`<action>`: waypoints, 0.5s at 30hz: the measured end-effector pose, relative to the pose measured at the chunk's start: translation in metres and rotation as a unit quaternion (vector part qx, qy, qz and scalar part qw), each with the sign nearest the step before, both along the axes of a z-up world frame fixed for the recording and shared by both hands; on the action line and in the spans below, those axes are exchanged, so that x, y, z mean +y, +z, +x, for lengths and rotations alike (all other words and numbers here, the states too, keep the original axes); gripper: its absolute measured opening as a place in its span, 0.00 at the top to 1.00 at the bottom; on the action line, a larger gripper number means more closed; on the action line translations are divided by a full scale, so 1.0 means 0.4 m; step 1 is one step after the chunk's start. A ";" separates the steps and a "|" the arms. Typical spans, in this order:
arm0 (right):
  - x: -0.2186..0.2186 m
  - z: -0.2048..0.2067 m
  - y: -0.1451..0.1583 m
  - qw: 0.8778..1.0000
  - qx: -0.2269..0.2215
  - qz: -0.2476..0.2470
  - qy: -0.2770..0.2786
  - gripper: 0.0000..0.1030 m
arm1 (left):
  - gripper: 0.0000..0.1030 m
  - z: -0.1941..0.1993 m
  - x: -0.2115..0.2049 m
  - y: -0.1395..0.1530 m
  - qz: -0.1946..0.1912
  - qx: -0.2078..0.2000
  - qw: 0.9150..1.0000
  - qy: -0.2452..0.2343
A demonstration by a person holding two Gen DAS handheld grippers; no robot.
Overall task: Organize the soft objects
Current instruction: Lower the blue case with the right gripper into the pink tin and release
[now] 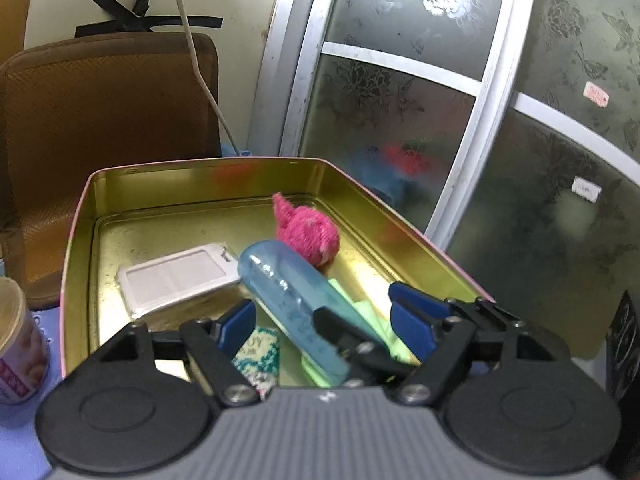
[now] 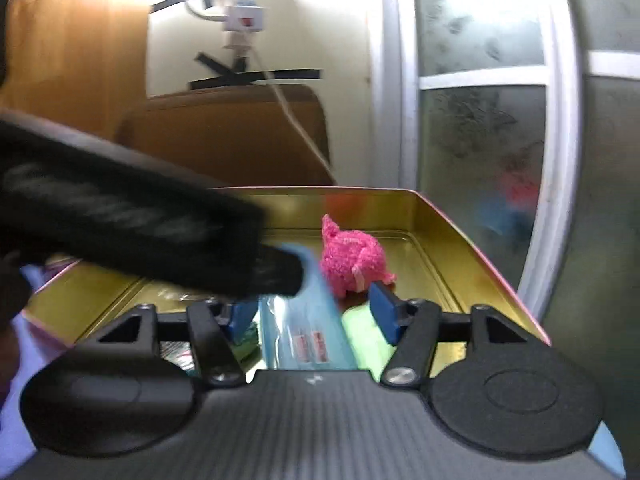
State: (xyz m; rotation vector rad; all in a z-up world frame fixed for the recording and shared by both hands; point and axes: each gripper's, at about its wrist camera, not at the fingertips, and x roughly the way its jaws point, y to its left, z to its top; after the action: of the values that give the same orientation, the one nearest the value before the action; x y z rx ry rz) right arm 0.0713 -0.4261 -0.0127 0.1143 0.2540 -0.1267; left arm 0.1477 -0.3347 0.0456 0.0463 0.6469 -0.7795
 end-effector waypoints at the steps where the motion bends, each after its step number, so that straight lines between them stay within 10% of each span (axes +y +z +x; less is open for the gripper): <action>1: -0.007 -0.007 -0.003 1.000 -0.003 0.014 0.005 0.36 | 0.22 -0.003 0.004 -0.001 0.004 -0.004 1.000 0.002; 15: 0.035 -0.102 0.021 1.000 -0.027 0.005 0.013 0.36 | 0.19 -0.099 0.101 0.065 0.009 -0.032 0.998 0.045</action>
State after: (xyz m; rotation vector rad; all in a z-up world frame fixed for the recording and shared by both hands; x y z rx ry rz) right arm 0.0306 -0.4121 -0.0042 0.1251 0.2030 -0.0968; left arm 0.1082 -0.2945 0.0717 0.0574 0.5916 -0.6834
